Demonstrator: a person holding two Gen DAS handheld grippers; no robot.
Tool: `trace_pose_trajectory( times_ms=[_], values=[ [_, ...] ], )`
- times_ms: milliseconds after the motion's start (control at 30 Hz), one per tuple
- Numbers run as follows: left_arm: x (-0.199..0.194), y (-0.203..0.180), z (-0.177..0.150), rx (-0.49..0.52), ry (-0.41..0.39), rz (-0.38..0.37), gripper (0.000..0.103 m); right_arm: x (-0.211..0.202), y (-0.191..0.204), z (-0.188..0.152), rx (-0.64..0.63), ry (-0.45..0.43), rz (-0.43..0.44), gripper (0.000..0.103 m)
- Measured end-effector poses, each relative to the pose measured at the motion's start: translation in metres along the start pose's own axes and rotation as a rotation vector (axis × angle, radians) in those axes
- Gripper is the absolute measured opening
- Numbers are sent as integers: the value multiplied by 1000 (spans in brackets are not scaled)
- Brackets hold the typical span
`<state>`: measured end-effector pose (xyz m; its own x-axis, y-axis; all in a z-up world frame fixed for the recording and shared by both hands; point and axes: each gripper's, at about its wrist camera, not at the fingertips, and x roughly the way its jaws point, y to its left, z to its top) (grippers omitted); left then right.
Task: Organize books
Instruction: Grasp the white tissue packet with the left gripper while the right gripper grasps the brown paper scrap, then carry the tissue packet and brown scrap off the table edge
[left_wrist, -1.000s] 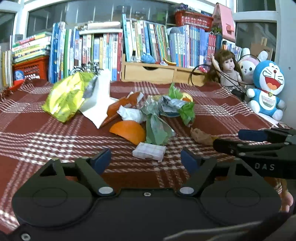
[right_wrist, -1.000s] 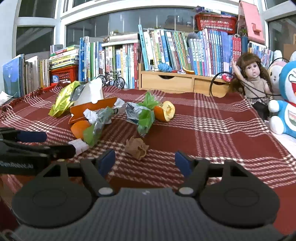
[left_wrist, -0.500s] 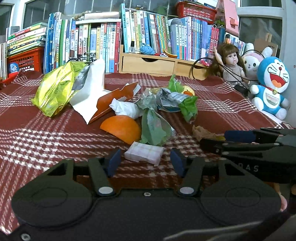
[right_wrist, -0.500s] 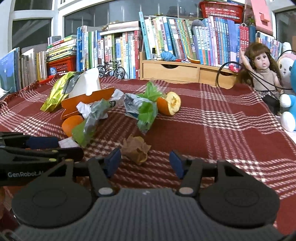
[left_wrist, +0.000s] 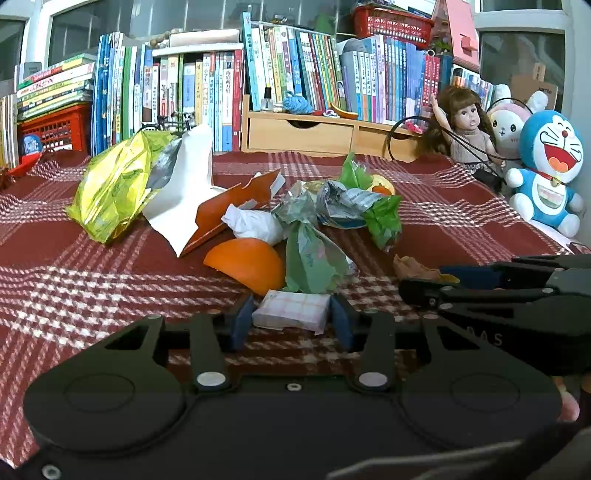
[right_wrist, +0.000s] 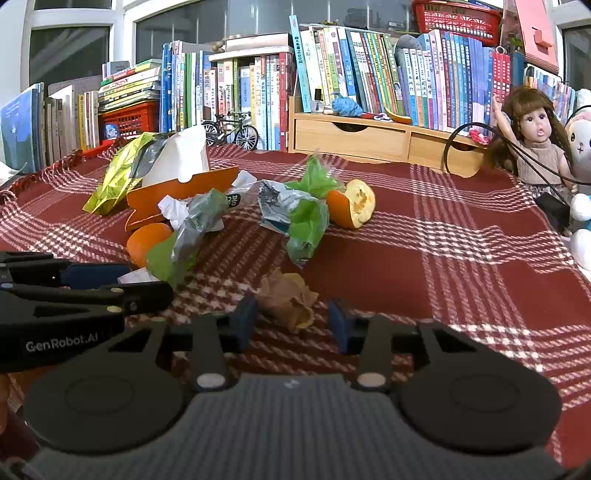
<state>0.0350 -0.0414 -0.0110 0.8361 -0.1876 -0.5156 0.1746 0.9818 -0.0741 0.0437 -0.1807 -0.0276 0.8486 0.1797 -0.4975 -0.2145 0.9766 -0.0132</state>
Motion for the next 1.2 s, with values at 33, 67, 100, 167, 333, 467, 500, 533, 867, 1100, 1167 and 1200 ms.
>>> trace_pose_trajectory(
  times_ms=[33,67,100,167,333,467,500,533,867,1100,1167,1200],
  values=[
    [-1,0,0,5,-6,4,43,0,0,0,-2,0,2,38],
    [-3,0,0,10,-6,6,43,-1,1,1,-4,0,3,37],
    [-4,0,0,15,-13,8,43,-1,2,1,-7,-3,3,35],
    [-7,0,1,20,-21,10,43,-3,4,1,-14,-10,4,34],
    [-13,2,3,5,-29,19,43,-6,6,2,-10,-17,12,33],
    [-19,4,3,0,-32,21,43,-12,7,0,-7,-24,13,33],
    [-20,4,3,0,-33,22,43,-13,8,0,-7,-27,14,33],
    [-22,4,2,-1,-35,22,43,-15,8,0,-7,-29,15,33],
    [-39,4,-1,-3,-42,19,43,-32,11,-5,8,-44,34,32],
    [-52,4,-7,-9,-39,21,43,-46,16,-11,12,-56,53,32],
    [-55,5,-9,-12,-39,22,43,-49,17,-13,13,-58,58,32],
    [-56,5,-8,-13,-38,21,43,-51,18,-14,15,-59,62,32]
  ],
)
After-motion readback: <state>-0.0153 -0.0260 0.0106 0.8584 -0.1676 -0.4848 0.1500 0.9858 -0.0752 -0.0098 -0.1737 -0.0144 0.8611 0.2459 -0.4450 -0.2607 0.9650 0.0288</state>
